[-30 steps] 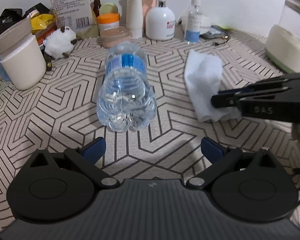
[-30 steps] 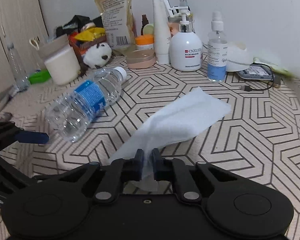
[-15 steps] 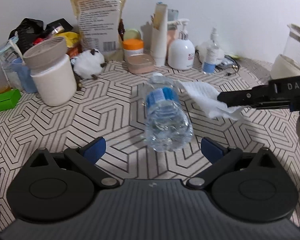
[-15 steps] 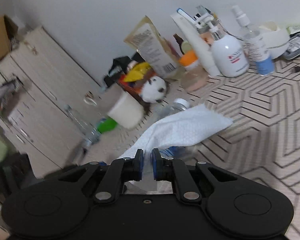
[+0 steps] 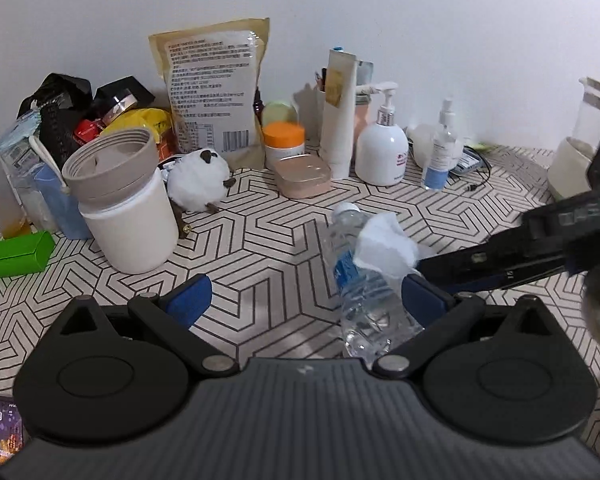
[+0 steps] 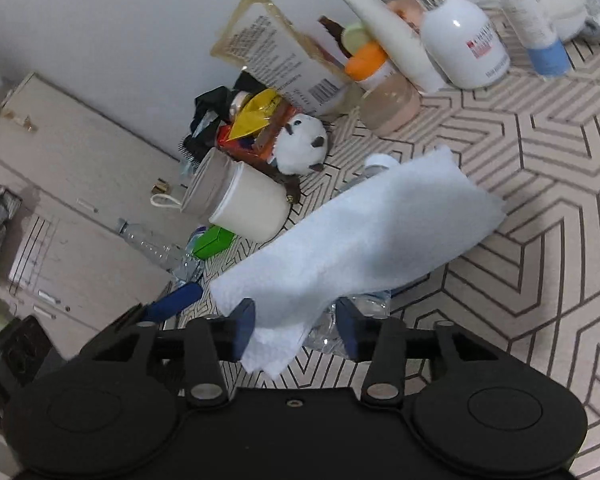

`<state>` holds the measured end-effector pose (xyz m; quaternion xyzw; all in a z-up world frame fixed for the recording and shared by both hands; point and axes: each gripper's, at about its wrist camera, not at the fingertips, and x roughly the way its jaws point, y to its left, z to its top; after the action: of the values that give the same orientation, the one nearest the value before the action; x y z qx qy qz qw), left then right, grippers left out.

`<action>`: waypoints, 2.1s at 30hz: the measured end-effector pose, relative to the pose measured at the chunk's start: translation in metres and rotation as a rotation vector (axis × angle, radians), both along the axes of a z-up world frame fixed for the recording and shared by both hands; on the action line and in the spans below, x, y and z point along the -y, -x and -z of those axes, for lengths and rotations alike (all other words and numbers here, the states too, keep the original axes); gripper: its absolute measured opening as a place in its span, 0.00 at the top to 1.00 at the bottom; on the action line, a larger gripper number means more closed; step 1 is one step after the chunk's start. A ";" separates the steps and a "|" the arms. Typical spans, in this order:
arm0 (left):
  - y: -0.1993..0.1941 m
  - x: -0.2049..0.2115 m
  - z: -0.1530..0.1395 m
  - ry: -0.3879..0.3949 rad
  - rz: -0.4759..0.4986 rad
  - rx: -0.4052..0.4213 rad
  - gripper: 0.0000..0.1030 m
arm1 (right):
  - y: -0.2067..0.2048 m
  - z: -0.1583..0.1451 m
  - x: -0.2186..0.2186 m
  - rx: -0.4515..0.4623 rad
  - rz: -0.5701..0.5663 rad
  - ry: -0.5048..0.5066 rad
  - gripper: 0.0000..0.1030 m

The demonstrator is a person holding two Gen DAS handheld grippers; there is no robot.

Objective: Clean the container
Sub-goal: 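Pinch the white wipe with the right gripper and lift it, then grasp the clear water bottle with the left gripper while right brings wipe over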

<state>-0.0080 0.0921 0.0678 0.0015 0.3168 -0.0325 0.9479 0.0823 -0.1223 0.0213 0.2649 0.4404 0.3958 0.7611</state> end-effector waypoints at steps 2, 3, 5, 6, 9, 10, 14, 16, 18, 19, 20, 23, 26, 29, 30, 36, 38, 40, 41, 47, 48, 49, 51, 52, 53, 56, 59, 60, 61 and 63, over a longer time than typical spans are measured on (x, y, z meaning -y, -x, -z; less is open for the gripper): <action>-0.007 -0.005 0.005 0.000 -0.010 -0.018 0.00 | 0.004 -0.004 0.007 0.014 -0.038 -0.031 0.43; -0.010 -0.007 0.007 0.003 -0.012 -0.028 0.00 | 0.008 -0.011 0.012 0.045 -0.042 -0.032 0.41; -0.015 -0.011 0.012 0.018 -0.013 -0.049 0.00 | 0.016 -0.024 0.021 0.122 -0.025 -0.019 0.33; -0.018 -0.013 0.015 0.025 -0.014 -0.060 0.00 | 0.018 -0.029 0.025 0.160 0.001 -0.006 0.32; -0.026 -0.011 0.016 0.032 0.015 -0.069 0.00 | 0.009 -0.038 0.027 0.272 0.032 0.088 0.32; -0.028 -0.010 0.017 0.033 0.027 -0.071 0.00 | 0.000 -0.033 0.025 0.264 0.018 0.120 0.32; -0.038 -0.005 0.017 0.039 0.073 -0.077 0.00 | -0.036 0.000 0.015 0.148 -0.059 0.097 0.32; -0.046 -0.002 0.019 0.040 0.094 -0.091 0.01 | -0.044 0.013 0.009 0.106 -0.084 0.069 0.32; -0.053 0.003 0.024 0.028 0.063 -0.098 0.01 | -0.044 0.020 0.008 0.082 -0.082 0.036 0.35; -0.055 0.006 0.025 0.015 0.057 -0.091 0.00 | -0.043 0.024 0.007 0.070 -0.081 0.020 0.44; -0.055 0.007 0.026 0.001 0.070 -0.075 0.01 | -0.043 0.028 0.006 0.059 -0.079 0.003 0.50; -0.054 0.001 0.029 0.032 0.086 -0.070 0.00 | -0.042 0.030 0.011 0.035 -0.044 -0.048 0.73; -0.053 -0.008 0.032 0.065 0.076 -0.071 0.00 | -0.039 0.024 0.004 0.049 -0.035 -0.050 0.79; -0.053 -0.013 0.035 0.070 0.060 -0.069 0.00 | -0.039 0.019 -0.005 0.058 -0.026 -0.043 0.79; -0.054 -0.011 0.038 0.068 0.072 -0.082 0.00 | -0.040 0.017 -0.009 0.059 -0.024 -0.044 0.79; -0.060 0.002 0.055 0.058 0.144 -0.163 0.00 | -0.044 0.010 -0.012 0.058 0.019 -0.070 0.79; -0.062 0.006 0.061 0.055 0.168 -0.190 0.00 | -0.047 0.011 -0.017 0.049 0.020 -0.070 0.79; -0.064 0.011 0.067 0.051 0.191 -0.217 0.00 | -0.051 0.014 -0.025 0.028 0.020 -0.072 0.79; -0.065 0.013 0.070 0.050 0.203 -0.230 0.00 | -0.051 0.015 -0.031 0.018 0.008 -0.077 0.79; -0.068 0.003 0.071 0.059 0.170 -0.207 0.32 | -0.041 0.007 -0.059 0.027 -0.072 -0.077 0.76; -0.069 0.000 0.071 0.078 0.172 -0.211 0.32 | -0.040 0.006 -0.062 0.032 -0.074 -0.059 0.66; -0.069 -0.002 0.072 0.085 0.173 -0.210 0.33 | -0.038 0.005 -0.061 0.045 -0.065 -0.040 0.51; -0.068 0.000 0.072 0.075 0.176 -0.198 0.32 | -0.036 0.002 -0.055 0.054 -0.052 -0.038 0.39; -0.068 0.002 0.072 0.068 0.177 -0.193 0.32 | -0.034 0.002 -0.048 0.052 -0.045 -0.049 0.39; -0.067 0.003 0.072 0.059 0.179 -0.188 0.32 | -0.033 0.001 -0.040 0.053 -0.038 -0.061 0.39; -0.067 0.004 0.072 0.050 0.186 -0.180 0.32 | -0.030 0.001 -0.012 0.059 0.022 -0.070 0.33; -0.069 -0.003 0.071 0.135 0.211 -0.192 0.33 | -0.034 0.008 0.005 0.061 0.073 0.001 0.32; -0.070 -0.004 0.071 0.153 0.221 -0.192 0.33 | -0.039 0.014 0.010 0.054 0.098 0.018 0.31; -0.069 -0.004 0.071 0.157 0.231 -0.188 0.33 | -0.045 0.020 0.013 0.038 0.114 0.009 0.28; -0.068 -0.002 0.070 0.157 0.249 -0.176 0.33 | -0.060 0.040 0.015 -0.038 0.124 -0.052 0.26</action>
<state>0.0603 0.0938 -0.0024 -0.0361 0.3926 -0.1744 0.9023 0.1420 -0.1373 -0.0188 0.3187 0.4271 0.3542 0.7685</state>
